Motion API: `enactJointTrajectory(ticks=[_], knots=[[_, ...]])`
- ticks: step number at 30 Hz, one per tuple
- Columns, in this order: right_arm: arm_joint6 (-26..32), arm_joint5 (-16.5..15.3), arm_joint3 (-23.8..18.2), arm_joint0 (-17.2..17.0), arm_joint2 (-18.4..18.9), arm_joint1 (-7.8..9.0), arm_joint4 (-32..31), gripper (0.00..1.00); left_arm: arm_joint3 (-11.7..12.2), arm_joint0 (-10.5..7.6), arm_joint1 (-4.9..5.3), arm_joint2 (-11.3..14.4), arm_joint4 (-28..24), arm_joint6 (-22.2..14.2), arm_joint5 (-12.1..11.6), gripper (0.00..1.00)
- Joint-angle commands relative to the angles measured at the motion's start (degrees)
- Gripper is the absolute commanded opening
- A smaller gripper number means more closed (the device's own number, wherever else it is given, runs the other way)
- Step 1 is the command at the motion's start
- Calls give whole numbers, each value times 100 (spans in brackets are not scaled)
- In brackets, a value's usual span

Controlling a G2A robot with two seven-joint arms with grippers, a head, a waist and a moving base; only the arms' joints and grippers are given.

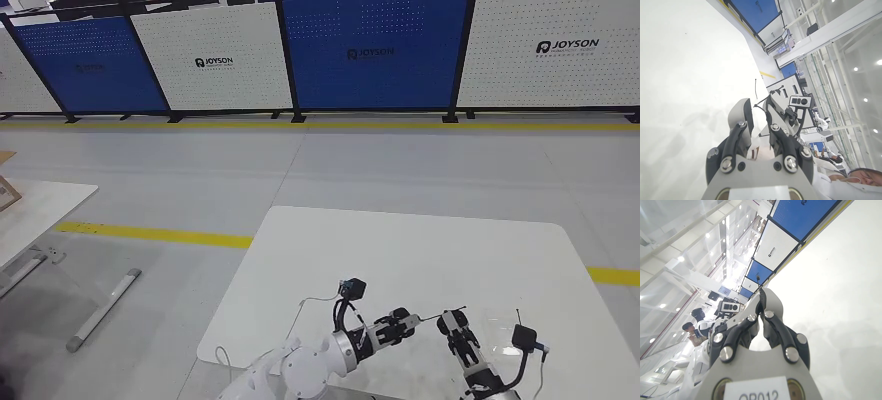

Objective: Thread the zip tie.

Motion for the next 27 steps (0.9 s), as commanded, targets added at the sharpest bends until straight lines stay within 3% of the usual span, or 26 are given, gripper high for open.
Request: enactJointTrajectory(ticks=[1, 8, 11, 27], knots=[[8, -6, -4, -1, 1, -1, -8, 0, 11, -15, -5, 11, -14, 4, 1, 20], [17, -34, -22, -18, 10, -7, -16, 0, 52, -75, -26, 68, -36, -3, 27, 13], [20, -58, -19, -22, 14, -10, -6, 0, 59, -87, -31, 78, -30, 3, 29, 0], [168, -96, -4, -11, 29, -20, 69, 0, 25, -73, -30, 98, -6, -40, -85, 0]])
